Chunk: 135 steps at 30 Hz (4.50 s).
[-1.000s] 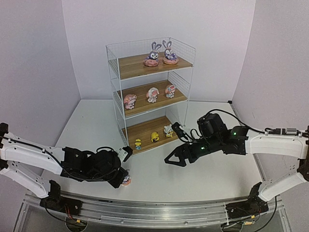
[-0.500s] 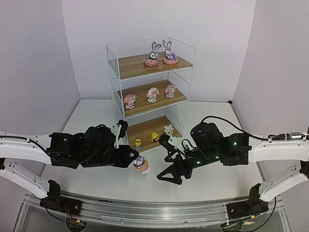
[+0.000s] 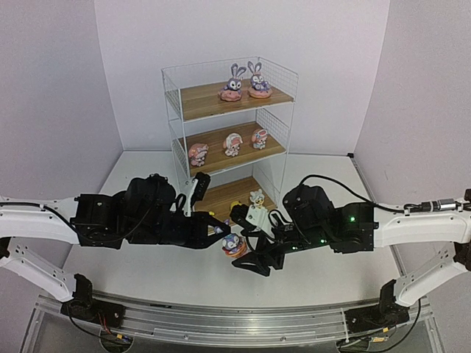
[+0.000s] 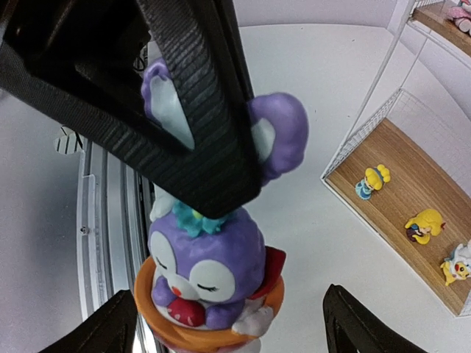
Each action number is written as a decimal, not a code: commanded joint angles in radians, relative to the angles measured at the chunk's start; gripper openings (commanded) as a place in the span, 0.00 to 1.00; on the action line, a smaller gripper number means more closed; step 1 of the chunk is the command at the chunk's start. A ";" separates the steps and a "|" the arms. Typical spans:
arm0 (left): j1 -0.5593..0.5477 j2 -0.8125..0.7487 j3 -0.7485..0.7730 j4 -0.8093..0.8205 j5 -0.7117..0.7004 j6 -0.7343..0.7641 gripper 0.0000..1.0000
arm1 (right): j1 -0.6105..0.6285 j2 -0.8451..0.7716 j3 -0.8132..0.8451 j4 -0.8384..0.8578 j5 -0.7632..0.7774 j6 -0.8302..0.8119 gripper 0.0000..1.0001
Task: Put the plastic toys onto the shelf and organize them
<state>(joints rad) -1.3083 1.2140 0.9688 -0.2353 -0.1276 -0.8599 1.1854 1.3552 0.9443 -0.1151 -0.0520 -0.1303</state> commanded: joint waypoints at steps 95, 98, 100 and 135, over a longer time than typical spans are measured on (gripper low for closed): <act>0.213 0.338 1.196 -0.170 -0.242 1.138 0.00 | 0.004 -0.158 -0.115 0.264 0.194 0.301 0.94; 0.245 0.391 1.279 -0.217 -0.241 1.177 0.00 | 0.004 -0.141 -0.120 0.264 0.209 0.306 0.95; 0.263 0.422 1.316 -0.239 -0.236 1.180 0.00 | 0.004 -0.138 -0.123 0.264 0.223 0.310 0.96; 0.420 0.409 1.234 -0.408 -0.212 1.121 0.00 | 0.004 -0.107 -0.113 0.261 0.209 0.276 0.97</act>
<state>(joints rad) -0.8909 1.6762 2.2084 -0.6907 -0.2914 0.2560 1.1893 1.2446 0.7873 0.1335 0.1606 0.1570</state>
